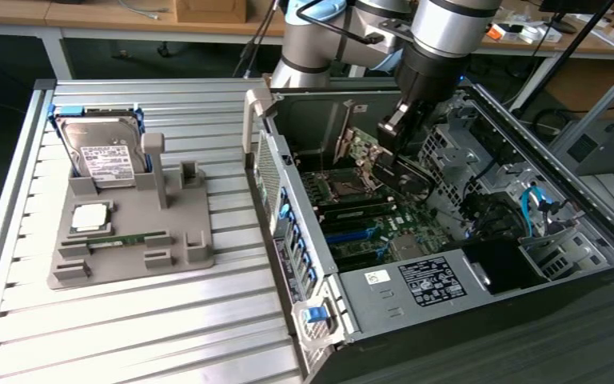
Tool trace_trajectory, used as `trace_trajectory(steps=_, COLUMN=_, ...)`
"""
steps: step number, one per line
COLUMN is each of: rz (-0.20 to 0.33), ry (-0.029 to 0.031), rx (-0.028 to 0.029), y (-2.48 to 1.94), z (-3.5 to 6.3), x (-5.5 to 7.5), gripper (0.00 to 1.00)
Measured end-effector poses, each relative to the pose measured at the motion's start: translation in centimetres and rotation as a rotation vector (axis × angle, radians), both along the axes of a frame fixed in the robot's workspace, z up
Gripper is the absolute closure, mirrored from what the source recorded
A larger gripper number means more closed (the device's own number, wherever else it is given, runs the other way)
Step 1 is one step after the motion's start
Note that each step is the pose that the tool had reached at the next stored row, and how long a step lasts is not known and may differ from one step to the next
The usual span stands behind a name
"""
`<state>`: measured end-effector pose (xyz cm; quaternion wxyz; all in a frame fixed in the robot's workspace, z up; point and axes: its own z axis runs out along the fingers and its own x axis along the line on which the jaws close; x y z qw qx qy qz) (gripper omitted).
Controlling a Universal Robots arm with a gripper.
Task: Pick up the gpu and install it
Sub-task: 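Insert the gpu into the slot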
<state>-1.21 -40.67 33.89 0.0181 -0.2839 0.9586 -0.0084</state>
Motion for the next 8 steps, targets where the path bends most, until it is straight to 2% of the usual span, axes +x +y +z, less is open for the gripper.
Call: trace_trajectory(steps=8, rz=0.05, ry=0.0, rx=0.0, y=0.0, z=0.0, x=0.0, gripper=0.73)
